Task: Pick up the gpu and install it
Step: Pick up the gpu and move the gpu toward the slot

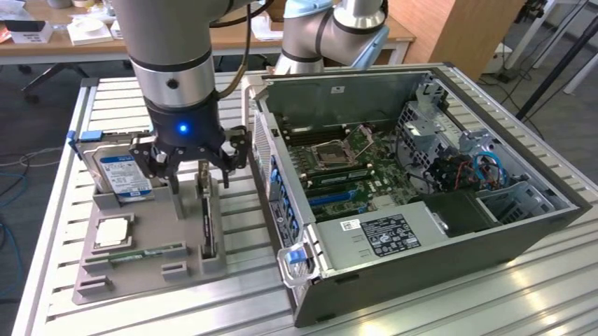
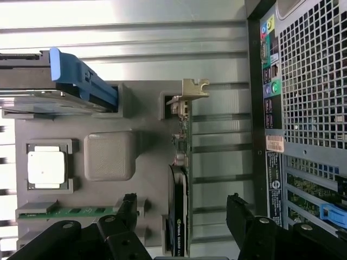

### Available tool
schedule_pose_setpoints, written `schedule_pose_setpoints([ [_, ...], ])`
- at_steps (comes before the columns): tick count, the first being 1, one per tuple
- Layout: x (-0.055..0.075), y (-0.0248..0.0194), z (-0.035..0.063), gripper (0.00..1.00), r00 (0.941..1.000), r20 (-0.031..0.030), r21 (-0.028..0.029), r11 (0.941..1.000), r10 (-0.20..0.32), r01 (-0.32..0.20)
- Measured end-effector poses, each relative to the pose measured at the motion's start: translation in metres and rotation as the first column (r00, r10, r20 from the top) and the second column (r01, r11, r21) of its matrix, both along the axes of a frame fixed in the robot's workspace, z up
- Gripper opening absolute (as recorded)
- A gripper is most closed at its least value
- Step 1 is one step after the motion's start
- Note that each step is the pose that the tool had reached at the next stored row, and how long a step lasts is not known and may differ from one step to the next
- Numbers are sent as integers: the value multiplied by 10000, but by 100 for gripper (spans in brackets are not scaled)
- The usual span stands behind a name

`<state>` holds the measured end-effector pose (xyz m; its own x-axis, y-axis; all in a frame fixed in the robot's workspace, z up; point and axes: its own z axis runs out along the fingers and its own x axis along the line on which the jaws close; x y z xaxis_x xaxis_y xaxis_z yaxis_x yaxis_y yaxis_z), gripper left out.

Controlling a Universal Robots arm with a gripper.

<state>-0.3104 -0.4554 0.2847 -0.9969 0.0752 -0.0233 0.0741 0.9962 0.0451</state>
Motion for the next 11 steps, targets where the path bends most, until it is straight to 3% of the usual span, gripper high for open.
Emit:
schedule_pose_setpoints([
  [11,0,0,-155,76,10000,0,0,10000,0,0],
])
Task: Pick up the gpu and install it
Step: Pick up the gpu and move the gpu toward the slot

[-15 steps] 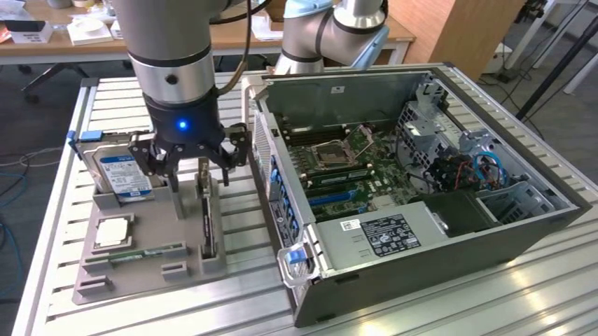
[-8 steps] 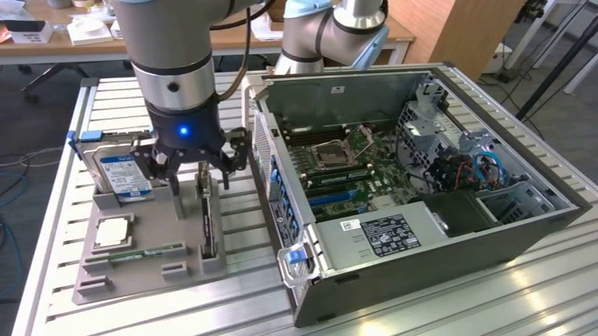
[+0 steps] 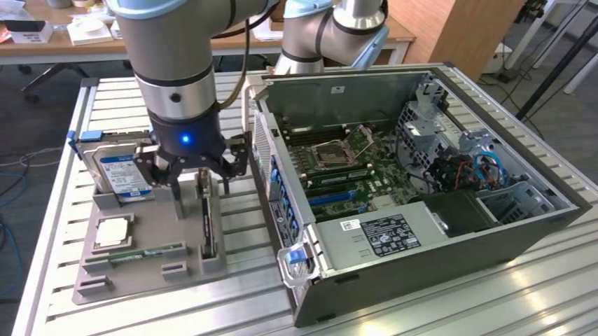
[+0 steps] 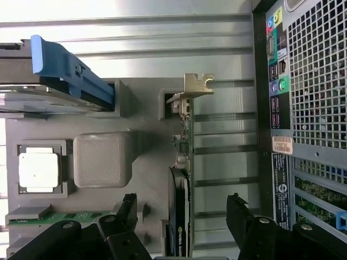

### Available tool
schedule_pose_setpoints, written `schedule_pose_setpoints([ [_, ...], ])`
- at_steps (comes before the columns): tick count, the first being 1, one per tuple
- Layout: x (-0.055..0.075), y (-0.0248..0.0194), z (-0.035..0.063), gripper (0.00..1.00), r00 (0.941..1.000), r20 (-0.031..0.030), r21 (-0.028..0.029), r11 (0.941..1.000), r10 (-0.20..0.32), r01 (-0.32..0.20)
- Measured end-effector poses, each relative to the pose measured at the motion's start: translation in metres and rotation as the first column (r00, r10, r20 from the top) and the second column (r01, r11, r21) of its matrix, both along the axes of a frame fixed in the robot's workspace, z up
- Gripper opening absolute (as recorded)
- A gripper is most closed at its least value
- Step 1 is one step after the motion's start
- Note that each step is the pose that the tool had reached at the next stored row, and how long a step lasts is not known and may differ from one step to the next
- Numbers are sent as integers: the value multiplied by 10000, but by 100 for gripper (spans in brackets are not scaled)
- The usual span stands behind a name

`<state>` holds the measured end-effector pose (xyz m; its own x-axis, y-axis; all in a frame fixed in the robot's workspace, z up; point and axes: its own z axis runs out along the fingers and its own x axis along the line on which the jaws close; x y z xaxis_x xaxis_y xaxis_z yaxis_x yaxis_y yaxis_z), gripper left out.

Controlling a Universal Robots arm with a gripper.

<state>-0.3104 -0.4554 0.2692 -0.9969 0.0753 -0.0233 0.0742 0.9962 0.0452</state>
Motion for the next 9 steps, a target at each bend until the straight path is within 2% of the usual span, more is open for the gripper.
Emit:
schedule_pose_setpoints([
  [9,0,0,-109,76,10000,0,-2,10000,0,0],
])
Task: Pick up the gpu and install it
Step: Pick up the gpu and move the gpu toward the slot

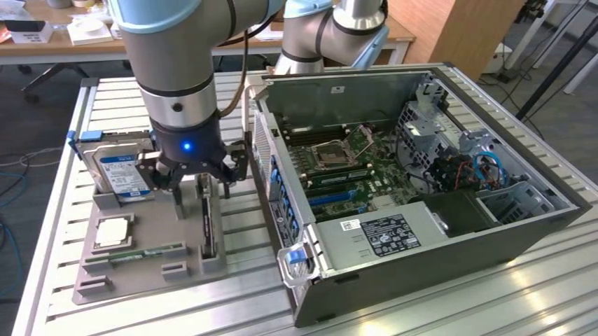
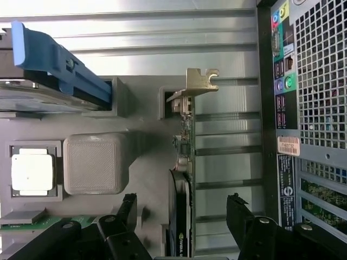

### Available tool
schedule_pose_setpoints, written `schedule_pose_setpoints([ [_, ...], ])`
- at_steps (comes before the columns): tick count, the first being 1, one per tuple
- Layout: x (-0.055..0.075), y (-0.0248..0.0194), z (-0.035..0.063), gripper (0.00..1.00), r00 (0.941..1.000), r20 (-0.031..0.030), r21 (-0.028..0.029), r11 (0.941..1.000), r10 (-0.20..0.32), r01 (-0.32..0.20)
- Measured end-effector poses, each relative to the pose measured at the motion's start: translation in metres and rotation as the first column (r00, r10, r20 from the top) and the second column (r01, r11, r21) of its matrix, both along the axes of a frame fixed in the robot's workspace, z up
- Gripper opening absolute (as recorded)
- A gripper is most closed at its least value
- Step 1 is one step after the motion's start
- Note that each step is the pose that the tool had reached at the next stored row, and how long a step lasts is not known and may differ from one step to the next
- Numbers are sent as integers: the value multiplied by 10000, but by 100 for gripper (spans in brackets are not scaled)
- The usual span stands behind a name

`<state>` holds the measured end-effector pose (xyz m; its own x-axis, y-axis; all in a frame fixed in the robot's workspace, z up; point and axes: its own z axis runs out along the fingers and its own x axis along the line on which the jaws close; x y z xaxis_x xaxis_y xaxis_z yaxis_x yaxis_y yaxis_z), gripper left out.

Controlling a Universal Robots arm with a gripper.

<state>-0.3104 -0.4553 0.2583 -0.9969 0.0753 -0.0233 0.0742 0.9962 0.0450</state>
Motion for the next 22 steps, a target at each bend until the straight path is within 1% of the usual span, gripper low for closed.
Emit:
schedule_pose_setpoints([
  [8,0,0,-92,76,10000,-1,-3,10000,0,0],
  [11,-1,-1,-99,76,10000,-3,-12,10000,0,0],
  [14,-1,-2,-102,76,10000,1,-8,10000,-1,1],
  [15,-1,-9,-103,76,10000,3,-5,10000,-2,2],
  [20,-4,-84,-101,76,10000,-1,-3,10000,1,-1],
  [22,-5,-106,-101,76,10000,-1,-3,10000,0,0],
])
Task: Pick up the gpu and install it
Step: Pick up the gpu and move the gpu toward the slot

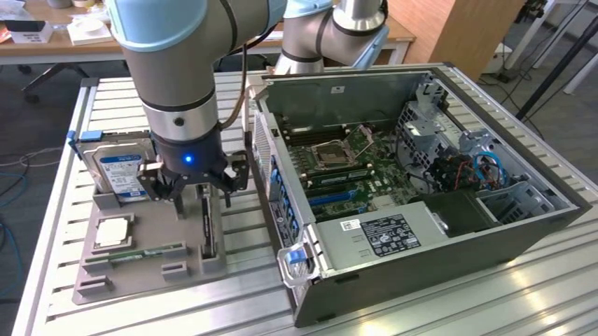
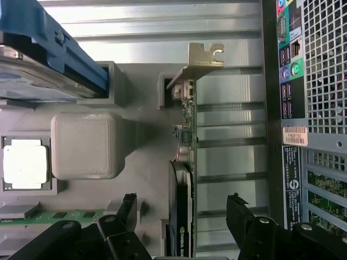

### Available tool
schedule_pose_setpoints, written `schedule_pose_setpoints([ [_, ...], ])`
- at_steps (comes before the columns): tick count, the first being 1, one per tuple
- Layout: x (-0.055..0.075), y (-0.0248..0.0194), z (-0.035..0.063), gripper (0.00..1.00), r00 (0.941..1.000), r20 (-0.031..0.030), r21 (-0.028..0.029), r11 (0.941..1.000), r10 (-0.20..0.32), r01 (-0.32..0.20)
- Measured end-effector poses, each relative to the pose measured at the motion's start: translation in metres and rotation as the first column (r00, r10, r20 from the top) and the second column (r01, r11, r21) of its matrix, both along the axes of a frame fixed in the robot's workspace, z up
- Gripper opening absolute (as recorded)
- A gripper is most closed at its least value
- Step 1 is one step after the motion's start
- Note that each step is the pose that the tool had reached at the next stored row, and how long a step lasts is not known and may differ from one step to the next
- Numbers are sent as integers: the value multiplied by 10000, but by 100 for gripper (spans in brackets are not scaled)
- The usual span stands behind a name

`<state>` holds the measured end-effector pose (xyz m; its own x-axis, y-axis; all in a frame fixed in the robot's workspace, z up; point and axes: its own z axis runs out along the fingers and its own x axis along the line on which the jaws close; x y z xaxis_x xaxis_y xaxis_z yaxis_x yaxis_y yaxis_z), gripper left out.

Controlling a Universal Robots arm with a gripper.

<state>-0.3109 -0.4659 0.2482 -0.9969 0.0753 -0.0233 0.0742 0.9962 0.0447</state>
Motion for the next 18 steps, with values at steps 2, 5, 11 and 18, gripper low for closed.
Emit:
schedule_pose_setpoints([
  [2,0,-13,0,76,10000,1,-1,10000,0,0],
  [5,0,-12,-6,76,10000,2,1,10000,-1,1],
  [11,0,-13,-16,76,10000,-1,-1,10000,0,0],
  [18,-1,-13,-86,76,10000,1,0,10000,1,-1],
])
